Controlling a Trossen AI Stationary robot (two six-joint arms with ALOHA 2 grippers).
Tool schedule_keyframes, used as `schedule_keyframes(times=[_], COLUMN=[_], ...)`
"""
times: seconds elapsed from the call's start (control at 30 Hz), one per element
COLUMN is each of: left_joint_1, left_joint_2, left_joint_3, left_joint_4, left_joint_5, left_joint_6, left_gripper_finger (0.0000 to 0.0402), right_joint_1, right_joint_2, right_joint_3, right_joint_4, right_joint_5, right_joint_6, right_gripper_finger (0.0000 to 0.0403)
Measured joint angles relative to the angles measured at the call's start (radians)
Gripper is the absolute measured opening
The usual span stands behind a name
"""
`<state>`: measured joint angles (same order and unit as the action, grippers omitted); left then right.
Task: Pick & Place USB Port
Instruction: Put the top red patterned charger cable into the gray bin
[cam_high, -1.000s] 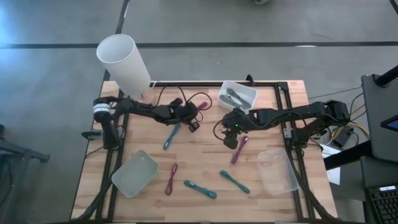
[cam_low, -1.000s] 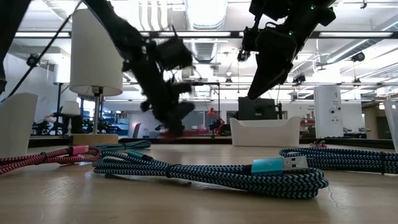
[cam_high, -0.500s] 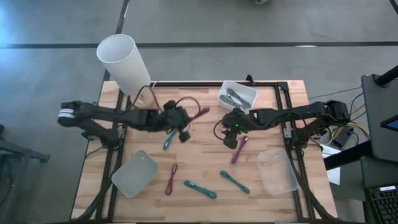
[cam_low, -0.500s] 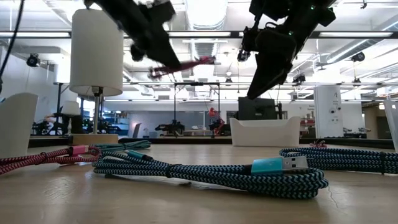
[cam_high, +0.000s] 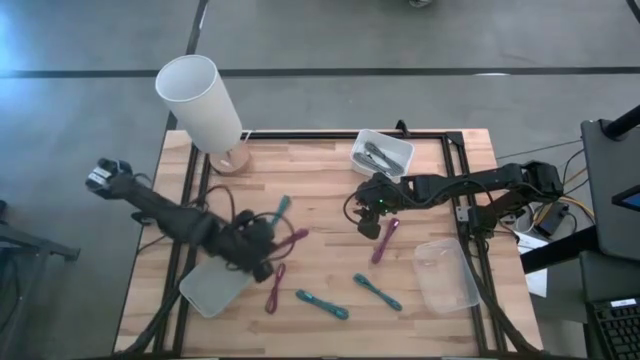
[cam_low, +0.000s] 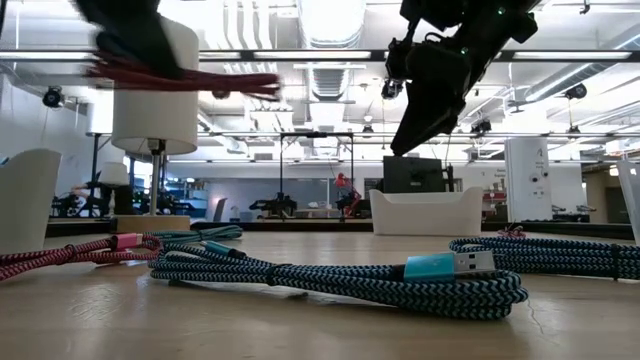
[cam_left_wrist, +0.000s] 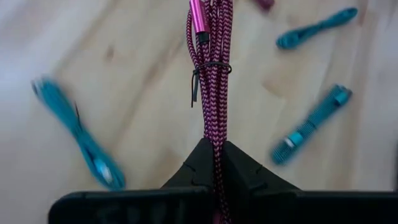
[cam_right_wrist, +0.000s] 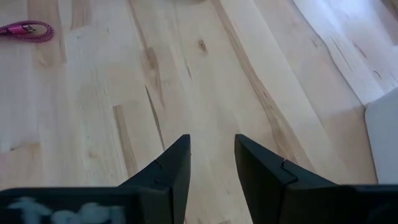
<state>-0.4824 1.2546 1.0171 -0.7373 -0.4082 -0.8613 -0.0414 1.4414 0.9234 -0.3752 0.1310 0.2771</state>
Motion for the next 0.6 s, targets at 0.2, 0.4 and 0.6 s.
schedule_keyframes(times=[0.2,0.4,0.6], left_joint_1=[-0.135,-0.238,-0.362], left_joint_2=[-0.021,-0.023,-0.019], left_joint_3=[0.054,0.113,0.107], left_joint_4=[-0.167,-0.312,-0.377], left_joint_5=[0.036,0.079,0.104], left_joint_6=[-0.323,-0.561,-0.749], left_gripper_finger=[0.0014,0.0014,0.0014], right_joint_1=[0.0,0.0,0.0], right_joint_2=[0.0,0.0,0.0], right_joint_3=[-0.003,-0.013,-0.036], right_joint_4=[0.0,-0.001,-0.001], right_joint_5=[0.0,0.0,0.0], right_joint_6=[0.0,0.004,0.005], right_gripper_finger=[0.0118,0.0118,0.0118])
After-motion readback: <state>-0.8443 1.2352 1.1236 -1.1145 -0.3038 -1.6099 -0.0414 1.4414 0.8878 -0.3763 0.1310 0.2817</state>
